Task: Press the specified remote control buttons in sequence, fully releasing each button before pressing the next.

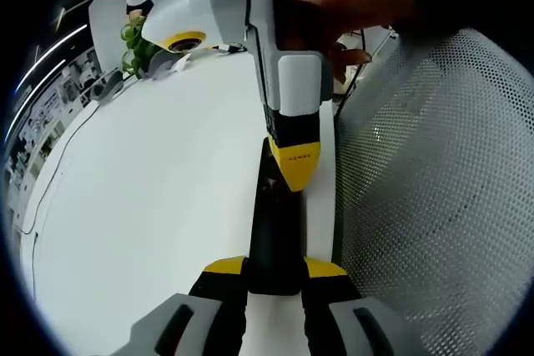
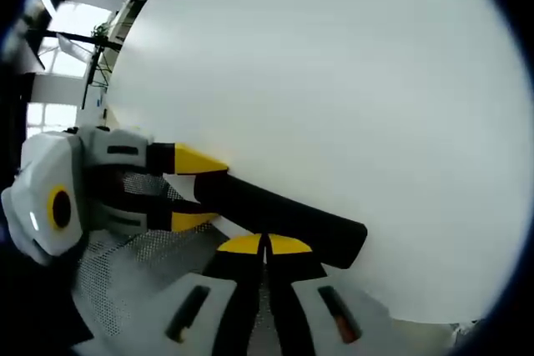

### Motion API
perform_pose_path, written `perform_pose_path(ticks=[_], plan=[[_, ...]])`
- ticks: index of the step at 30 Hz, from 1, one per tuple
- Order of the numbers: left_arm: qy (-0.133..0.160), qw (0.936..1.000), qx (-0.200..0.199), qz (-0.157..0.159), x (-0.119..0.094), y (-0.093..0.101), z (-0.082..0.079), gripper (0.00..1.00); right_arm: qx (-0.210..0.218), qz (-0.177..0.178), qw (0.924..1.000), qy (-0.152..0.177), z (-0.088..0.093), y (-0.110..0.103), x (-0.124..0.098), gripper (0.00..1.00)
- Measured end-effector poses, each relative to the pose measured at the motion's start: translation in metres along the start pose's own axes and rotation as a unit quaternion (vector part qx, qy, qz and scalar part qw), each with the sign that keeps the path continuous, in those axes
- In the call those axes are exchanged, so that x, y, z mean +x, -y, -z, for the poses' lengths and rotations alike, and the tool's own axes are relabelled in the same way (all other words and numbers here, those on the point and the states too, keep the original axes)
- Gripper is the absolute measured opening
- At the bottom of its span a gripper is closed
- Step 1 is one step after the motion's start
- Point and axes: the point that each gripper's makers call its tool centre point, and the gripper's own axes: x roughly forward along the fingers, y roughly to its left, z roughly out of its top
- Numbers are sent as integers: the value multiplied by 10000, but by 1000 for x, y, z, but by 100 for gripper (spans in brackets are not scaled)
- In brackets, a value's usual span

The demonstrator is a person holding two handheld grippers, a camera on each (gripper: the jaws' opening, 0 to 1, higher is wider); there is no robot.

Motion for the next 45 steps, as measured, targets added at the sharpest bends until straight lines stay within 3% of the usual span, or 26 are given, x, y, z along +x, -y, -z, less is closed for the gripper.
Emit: perform_pose_path(ticks=[23, 28, 29, 30, 31, 33, 34, 45], plan=[[6, 10000, 47, 23, 1, 0, -1, 25, -240, 135, 9996, -67, 3, 0, 3, 0], [30, 10000, 51, 38, 1, 2, -2, 25, -232, 58, 9994, -240, 8, -3, 7, 0], [48, 10000, 25, 15, 2, 1, -2, 25, -189, 161, 9992, -309, 11, 1, 15, 0], [31, 10000, 12, 12, 2, 1, -1, 24, -623, 821, 9923, -681, 18, 25, 16, 0], [48, 10000, 5, 7, 2, 1, -2, 24, -699, 516, 9936, -719, 14, 9, 10, 0], [44, 10000, 7, 4, 1, 1, -2, 24, -921, 746, 9921, -420, 9, 6, 12, 0], [46, 10000, 17, 3, 2, 1, -2, 24, -966, 689, 9911, -604, 15, 4, 12, 0], [26, 10000, -29, -10, 2, 0, -2, 26, -633, 469, 9956, -512, 13, 4, 10, 0]])
